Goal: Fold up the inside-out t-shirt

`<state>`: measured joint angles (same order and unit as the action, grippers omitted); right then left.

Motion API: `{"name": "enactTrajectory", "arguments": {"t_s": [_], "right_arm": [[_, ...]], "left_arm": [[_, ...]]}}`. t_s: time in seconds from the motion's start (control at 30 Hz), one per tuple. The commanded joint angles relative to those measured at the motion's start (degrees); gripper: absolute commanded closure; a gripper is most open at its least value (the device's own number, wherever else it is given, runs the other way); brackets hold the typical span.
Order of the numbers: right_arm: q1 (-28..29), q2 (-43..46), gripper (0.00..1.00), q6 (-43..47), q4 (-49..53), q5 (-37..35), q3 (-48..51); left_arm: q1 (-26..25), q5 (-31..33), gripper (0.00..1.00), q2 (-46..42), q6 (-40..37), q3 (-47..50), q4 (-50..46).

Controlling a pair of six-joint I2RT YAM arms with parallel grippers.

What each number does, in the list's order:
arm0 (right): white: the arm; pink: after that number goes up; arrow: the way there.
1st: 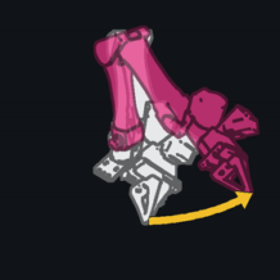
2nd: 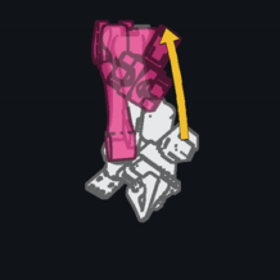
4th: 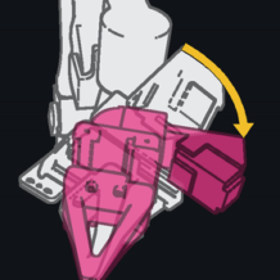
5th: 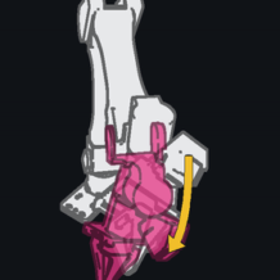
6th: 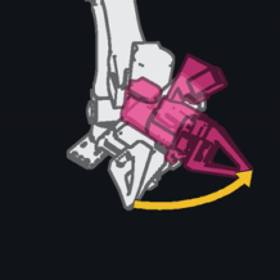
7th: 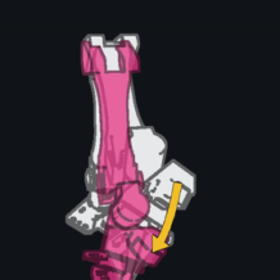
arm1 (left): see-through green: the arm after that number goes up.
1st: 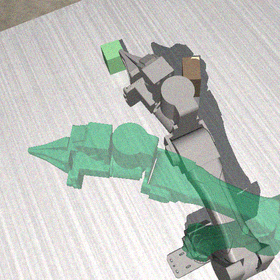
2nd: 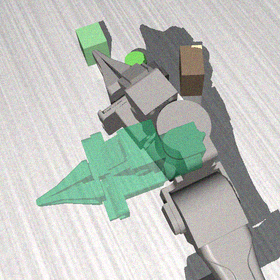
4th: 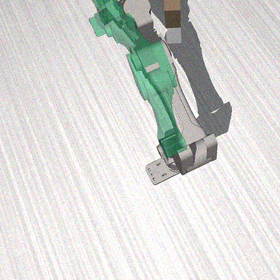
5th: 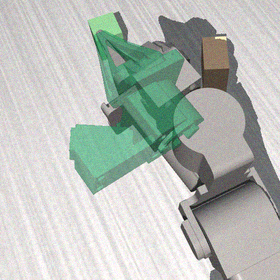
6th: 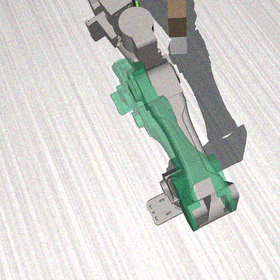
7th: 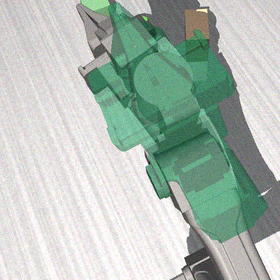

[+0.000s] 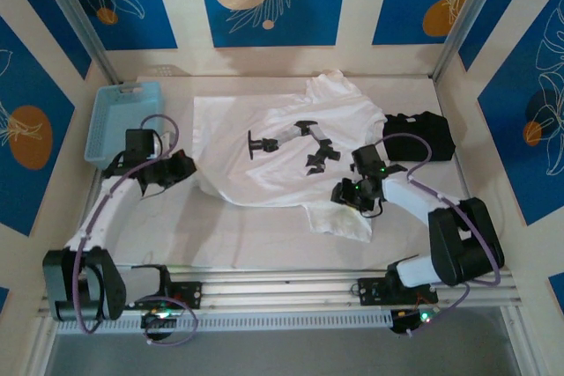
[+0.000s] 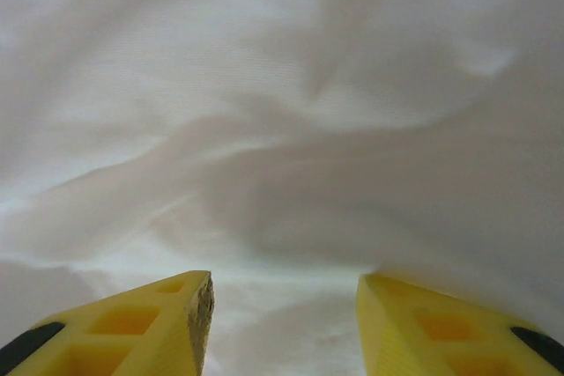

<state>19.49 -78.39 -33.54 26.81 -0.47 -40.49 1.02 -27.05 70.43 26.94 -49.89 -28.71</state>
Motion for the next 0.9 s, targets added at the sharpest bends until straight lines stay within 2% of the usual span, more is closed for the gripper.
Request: {"name": "enactTrajectory", "arguments": {"t_s": [0.0, 0.13, 0.33, 0.47, 0.63, 0.7, 0.87], "right_arm": [[7.47, 4.22, 0.51, 6.39, -8.47, 2.03, -3.31], [16.02, 1.02, 0.46, 11.87, -19.37, 4.78, -5.95], [25.70, -13.95, 0.42, 16.39, -29.52, 6.98, -16.70], [28.96, -25.85, 0.39, 17.08, -31.73, 7.10, -26.56], [31.20, -36.38, 0.38, 16.86, -32.22, 7.96, -36.51], [31.32, -39.32, 0.43, 15.95, -31.95, 7.11, -39.23], [30.07, -41.17, 0.84, 14.08, -31.94, 7.76, -40.98]], "left_arm": [[0.65, -3.87, 0.97, 3.31, 0.79, -4.42, 0.02], [0.69, -2.67, 0.96, 6.88, -1.71, -7.24, -2.84], [1.00, -4.81, 0.92, 10.61, -1.19, -9.88, -4.00], [0.98, -5.76, 0.92, 11.42, -1.44, -10.92, -4.80], [1.13, -5.27, 0.91, 10.95, -2.33, -11.00, -5.74], [1.18, -5.43, 0.91, 10.97, -2.57, -10.84, -5.90], [1.27, -5.22, 0.89, 11.23, -3.01, -9.89, -5.40]]}}
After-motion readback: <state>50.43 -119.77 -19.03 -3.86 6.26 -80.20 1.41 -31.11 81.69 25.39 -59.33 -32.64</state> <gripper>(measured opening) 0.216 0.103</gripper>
